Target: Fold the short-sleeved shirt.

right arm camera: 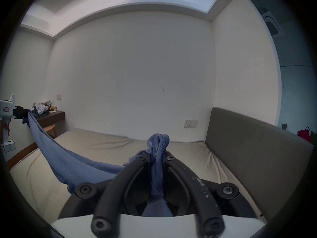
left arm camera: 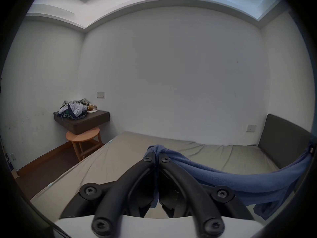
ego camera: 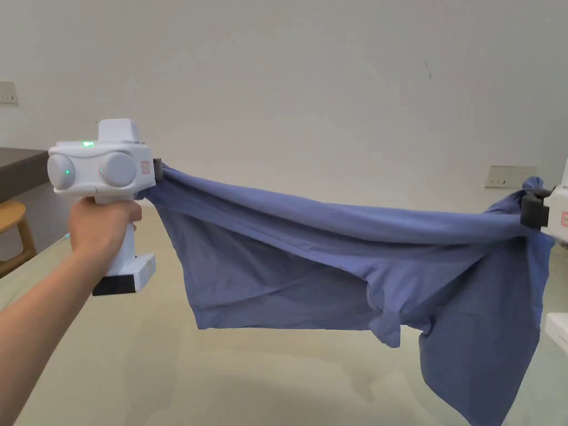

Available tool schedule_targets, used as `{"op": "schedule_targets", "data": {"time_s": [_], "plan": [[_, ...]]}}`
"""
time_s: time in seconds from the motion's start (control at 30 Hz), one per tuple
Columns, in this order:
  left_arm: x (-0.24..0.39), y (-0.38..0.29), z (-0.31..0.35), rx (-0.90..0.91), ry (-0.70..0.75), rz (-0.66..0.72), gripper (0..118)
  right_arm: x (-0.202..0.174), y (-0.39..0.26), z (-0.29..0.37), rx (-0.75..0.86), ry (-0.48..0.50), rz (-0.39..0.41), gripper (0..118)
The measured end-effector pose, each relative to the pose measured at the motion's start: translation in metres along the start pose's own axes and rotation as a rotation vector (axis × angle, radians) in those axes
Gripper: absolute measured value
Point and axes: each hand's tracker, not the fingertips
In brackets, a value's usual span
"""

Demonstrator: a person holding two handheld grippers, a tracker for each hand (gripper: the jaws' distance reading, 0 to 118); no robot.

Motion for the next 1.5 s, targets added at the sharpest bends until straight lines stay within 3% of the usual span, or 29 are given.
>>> {"op": "schedule_targets", "data": {"time_s": [0.2, 0.33, 0.6, 0.67, 0.83, 1.07, 1.27, 1.43, 1.5], "plan": [[-0.022, -0.118, -0.042, -0.193, 0.036, -0.075, 3, -0.027, -0.104, -0.031, -0.169, 0.029, -0.031, 14], [-0.046, -0.196, -0.035, -0.324, 0.039, -0.036, 3, -0.04, -0.177, -0.028, -0.285, 0.051, -0.075, 14], [-0.113, -0.332, 0.048, -0.536, 0.014, -0.034, 3, -0.046, -0.292, 0.055, -0.484, 0.044, -0.151, 14], [-0.111, -0.34, 0.103, -0.556, 0.006, -0.022, 3, -0.046, -0.309, 0.084, -0.504, 0.036, -0.156, 14], [-0.143, -0.375, 0.169, -0.595, -0.005, -0.006, 3, -0.033, -0.341, 0.151, -0.523, 0.018, -0.22, 14], [-0.174, -0.395, 0.245, -0.643, -0.002, -0.002, 3, -0.037, -0.372, 0.229, -0.595, 0.022, -0.196, 14], [-0.18, -0.411, 0.279, -0.732, 0.041, 0.0, 3, -0.046, -0.411, 0.26, -0.734, 0.04, -0.164, 14], [-0.185, -0.431, 0.276, -0.799, 0.053, -0.02, 3, -0.044, -0.439, 0.259, -0.803, 0.016, -0.192, 14], [-0.178, -0.434, 0.275, -0.815, 0.059, -0.035, 4, -0.043, -0.432, 0.26, -0.805, 0.003, -0.238, 15]]}}
